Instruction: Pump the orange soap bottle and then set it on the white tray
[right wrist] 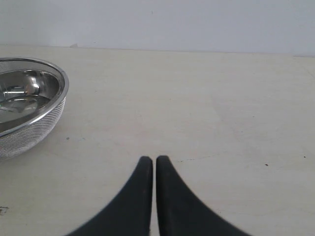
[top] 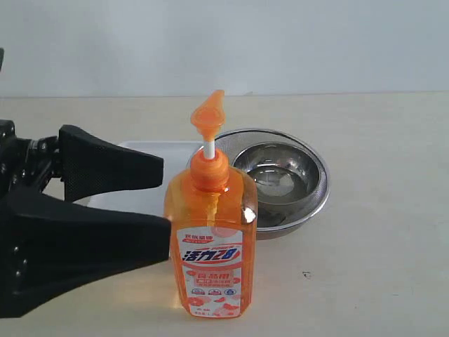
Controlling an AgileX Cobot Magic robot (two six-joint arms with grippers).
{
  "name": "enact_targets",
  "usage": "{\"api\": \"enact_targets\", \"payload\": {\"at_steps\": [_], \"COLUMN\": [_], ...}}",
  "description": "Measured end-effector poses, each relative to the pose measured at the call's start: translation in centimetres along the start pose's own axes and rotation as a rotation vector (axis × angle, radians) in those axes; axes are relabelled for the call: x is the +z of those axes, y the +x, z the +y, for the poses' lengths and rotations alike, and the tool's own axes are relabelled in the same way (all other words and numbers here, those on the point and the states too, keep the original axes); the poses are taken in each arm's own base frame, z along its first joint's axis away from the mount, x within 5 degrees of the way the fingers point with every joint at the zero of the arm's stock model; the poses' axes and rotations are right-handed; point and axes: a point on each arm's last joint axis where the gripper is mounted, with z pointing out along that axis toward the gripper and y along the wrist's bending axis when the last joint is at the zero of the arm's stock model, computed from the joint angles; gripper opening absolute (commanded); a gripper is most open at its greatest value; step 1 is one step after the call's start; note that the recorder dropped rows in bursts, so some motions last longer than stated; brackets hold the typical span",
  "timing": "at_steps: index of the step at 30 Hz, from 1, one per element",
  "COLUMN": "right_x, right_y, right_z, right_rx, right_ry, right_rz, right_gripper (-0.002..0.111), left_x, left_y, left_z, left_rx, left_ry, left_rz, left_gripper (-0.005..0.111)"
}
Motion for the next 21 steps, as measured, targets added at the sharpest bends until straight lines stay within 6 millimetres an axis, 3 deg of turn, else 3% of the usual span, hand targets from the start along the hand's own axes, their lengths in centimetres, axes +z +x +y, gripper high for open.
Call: {"api": "enact_targets", "payload": {"at_steps": [8,15,21], "right_x": [0.0,0.0,0.0], "right_y": [0.0,0.0,0.0], "right_z": [0.0,0.0,0.0], "right_rx": [0.000,0.000,0.000], "right_ry": [0.000,0.000,0.000], "right_rz": [0.000,0.000,0.000], "right_gripper": [0.000,0.000,0.000], "left_x": [0.0,0.0,-0.2], "left_y": [-0.1,0.2,1.3], "left_z": [0.8,-0.5,-1.0], "left_rx": [-0.127,0.116,0.126], "left_ry": [-0.091,0.053,0.121], "left_rz": [-0.018,0.023,0.141], "left_gripper": [0.086,0.086,0.086]}}
